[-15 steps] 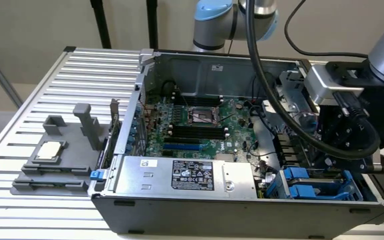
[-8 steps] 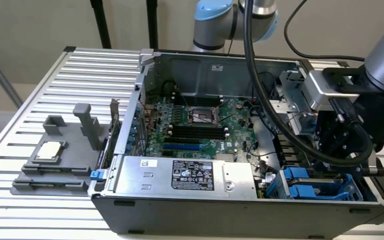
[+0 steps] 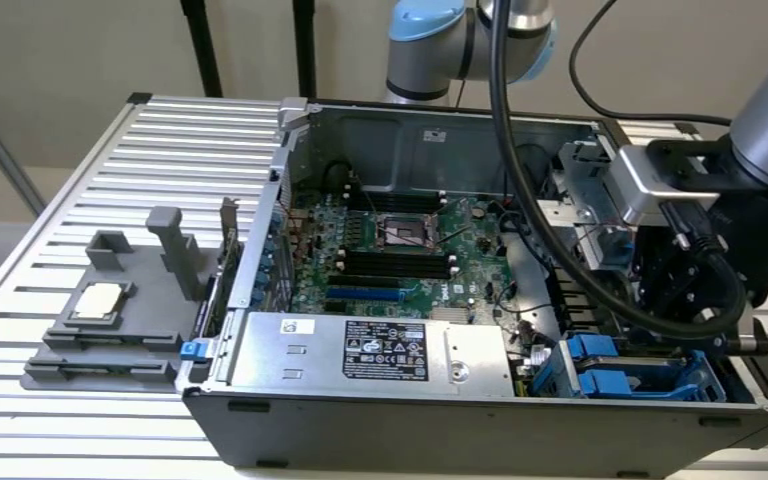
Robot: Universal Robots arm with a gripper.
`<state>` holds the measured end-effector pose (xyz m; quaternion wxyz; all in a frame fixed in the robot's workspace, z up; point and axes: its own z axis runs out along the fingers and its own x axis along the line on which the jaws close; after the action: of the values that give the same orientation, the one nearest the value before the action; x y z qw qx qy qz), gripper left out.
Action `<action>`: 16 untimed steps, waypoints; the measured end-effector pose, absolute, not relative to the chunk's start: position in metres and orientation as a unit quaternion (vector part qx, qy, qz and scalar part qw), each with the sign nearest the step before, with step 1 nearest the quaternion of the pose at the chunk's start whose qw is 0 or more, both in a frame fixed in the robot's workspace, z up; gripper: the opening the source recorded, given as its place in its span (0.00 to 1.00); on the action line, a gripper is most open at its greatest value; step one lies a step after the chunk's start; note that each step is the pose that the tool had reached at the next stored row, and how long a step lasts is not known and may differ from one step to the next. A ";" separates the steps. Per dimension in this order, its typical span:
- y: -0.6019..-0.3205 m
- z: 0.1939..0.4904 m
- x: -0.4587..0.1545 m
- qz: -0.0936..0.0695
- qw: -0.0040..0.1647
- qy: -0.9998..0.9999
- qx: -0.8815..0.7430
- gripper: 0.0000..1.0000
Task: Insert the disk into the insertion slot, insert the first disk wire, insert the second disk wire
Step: 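Insert the second disk wire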
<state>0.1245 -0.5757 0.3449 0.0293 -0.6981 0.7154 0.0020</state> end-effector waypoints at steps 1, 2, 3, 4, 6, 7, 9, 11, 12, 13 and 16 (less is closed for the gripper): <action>-0.576 0.345 0.125 0.002 0.029 0.715 -0.698 0.17; -0.576 0.344 0.125 0.002 0.030 0.715 -0.698 0.17; -0.576 0.344 0.125 0.002 0.030 0.715 -0.698 0.17; -0.576 0.344 0.125 0.001 0.030 0.715 -0.698 0.17; -0.576 0.343 0.125 0.001 0.031 0.715 -0.698 0.17; -0.576 0.343 0.125 0.001 0.031 0.715 -0.698 0.17; -0.576 0.343 0.125 0.000 0.031 0.715 -0.698 0.17; -0.576 0.342 0.125 0.000 0.031 0.715 -0.698 0.17; -0.576 0.342 0.125 0.000 0.031 0.715 -0.698 0.17; -0.576 0.342 0.125 0.000 0.031 0.715 -0.698 0.17; -0.576 0.342 0.125 0.000 0.032 0.715 -0.698 0.17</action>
<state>0.1251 -0.5764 0.3422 0.0316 -0.6981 0.7153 -0.0001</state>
